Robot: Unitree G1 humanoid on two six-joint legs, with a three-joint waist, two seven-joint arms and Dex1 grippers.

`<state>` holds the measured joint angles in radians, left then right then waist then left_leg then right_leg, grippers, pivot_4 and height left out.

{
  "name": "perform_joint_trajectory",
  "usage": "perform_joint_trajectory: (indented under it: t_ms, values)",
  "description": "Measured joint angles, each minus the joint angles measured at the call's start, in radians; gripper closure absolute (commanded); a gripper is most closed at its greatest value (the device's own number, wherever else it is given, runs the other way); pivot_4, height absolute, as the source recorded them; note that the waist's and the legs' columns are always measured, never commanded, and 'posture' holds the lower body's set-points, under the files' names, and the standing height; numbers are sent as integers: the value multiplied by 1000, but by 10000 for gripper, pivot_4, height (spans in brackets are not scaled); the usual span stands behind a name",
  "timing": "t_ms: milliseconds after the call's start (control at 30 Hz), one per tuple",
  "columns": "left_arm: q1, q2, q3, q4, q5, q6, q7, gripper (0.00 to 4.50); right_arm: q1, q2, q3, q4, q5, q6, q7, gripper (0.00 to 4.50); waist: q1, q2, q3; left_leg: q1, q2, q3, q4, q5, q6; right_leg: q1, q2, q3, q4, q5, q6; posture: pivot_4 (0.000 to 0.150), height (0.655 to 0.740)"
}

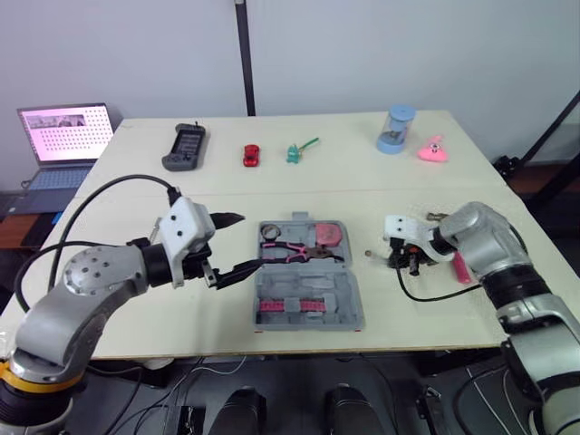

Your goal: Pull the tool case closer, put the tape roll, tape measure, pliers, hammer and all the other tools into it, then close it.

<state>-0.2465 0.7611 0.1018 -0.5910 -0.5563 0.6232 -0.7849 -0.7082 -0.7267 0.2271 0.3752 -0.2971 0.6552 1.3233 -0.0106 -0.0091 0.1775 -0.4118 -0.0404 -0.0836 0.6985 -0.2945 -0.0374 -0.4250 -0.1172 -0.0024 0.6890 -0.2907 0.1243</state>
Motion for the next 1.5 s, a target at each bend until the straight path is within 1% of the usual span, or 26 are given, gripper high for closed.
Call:
perform_joint_trajectory:
  t_ms: [100, 167, 267, 333, 400, 600, 667, 833, 900, 1067, 1167, 1233, 1333, 1400, 1500]
  values:
    - [-4, 0, -4, 2, -1, 0, -2, 0, 62, 40, -56, -134, 35, 263, -75, 44751, -1, 0, 0, 0, 0, 0, 0, 0, 0, 0, 0, 0, 0, 0, 0, 1500, 6753]
    - [-8, 0, -8, 4, -1, -1, -5, 0, 100, 70, -88, -196, 52, 389, -138, 44751, -2, 0, 0, 0, 0, 0, 0, 0, 0, 0, 0, 0, 0, 0, 0, 1500, 6753]
    - [-14, 0, -10, 7, -1, -1, -11, 0, 138, 112, -143, -243, 85, 518, -234, 44751, -2, -1, 0, 0, -1, 0, 0, 0, 0, 0, 0, 0, 0, 0, 0, 1500, 6753]
    - [-14, 0, -10, 8, -1, -2, -13, 0, 161, 153, -203, -266, 105, 580, -325, 44751, -2, -2, -2, 0, -1, 0, 0, 0, 0, 0, 1, 0, 0, 0, 0, 1500, 6753]
    - [-14, 0, -10, 8, 0, -2, -13, 0, 178, 178, -229, -276, 112, 587, -381, 44751, -3, -3, -2, 0, -1, 0, 0, 0, 0, 0, 1, 0, 0, 0, 0, 1500, 6753]
    - [-12, -3, -10, 8, 0, -3, -12, 0, 239, 247, -301, -321, 156, 567, -559, 44751, -3, -17, -12, 4, 0, -1, 0, 0, 0, 5, 3, -1, -2, 0, 0, 1500, 6753]
    - [-11, -9, -11, 8, 1, -3, -10, 0, 257, 261, -314, -338, 173, 566, -598, 35167, -3, -21, -14, 4, 0, -1, 0, 0, 0, 7, 3, -1, -2, 0, 0, 1500, 6753]
    - [-8, -16, -14, 8, 3, -4, -10, 0, 283, 275, -322, -381, 250, 576, -629, 11365, -5, -20, -14, 5, 0, -1, 0, -1, 1, 7, 4, -1, -2, 0, 0, 1500, 6753]
    - [-8, -18, -16, 8, 3, -5, -11, 0, 293, 273, -321, -402, 277, 578, -635, 837, -4, -20, -14, 4, 0, -1, 0, -1, 1, 6, 4, -1, -2, 0, 0, 1500, 6753]
    - [-8, -20, -32, 11, 4, -8, -13, 0, 327, 247, -315, -440, 320, 552, -659, 304, 1, -18, -12, 4, 0, -1, 0, -1, 1, 6, 2, -1, -2, 0, 0, 1500, 6753]
    - [-11, -22, -41, 22, 4, -17, -15, 0, 388, 236, -319, -482, 350, 471, -661, 304, -1, -15, -10, 3, -1, -1, -1, -1, 2, 5, 2, -1, -2, 0, 0, 1500, 6753]
    - [-13, -23, -41, 30, 4, -21, -18, 0, 456, 217, -322, -511, 360, 377, -662, 304, -1, -13, -9, 3, -1, 0, -1, -1, 3, 5, 2, -1, -2, 0, 0, 1500, 6753]
    - [-13, -23, -41, 40, 4, -23, -21, 0, 549, 238, -368, -497, 377, 153, -683, 304, -2, -12, -9, 3, -1, 0, -1, -1, 3, 5, 2, -1, -2, 0, 0, 1500, 6753]
    - [-15, -23, -43, 45, 4, -25, -26, 0, 577, 256, -398, -466, 389, 17, -704, 304, -6, -11, -8, 3, 0, 1, -1, -1, 3, 4, 2, 0, -2, 0, 0, 1500, 6753]
    - [-18, -23, -51, 59, 5, -30, -40, 0, 582, 272, -425, -417, 415, -83, -715, 304, -6, -10, -8, 3, 0, 1, -1, -1, 3, 4, 3, 0, -2, 0, 0, 1500, 6753]
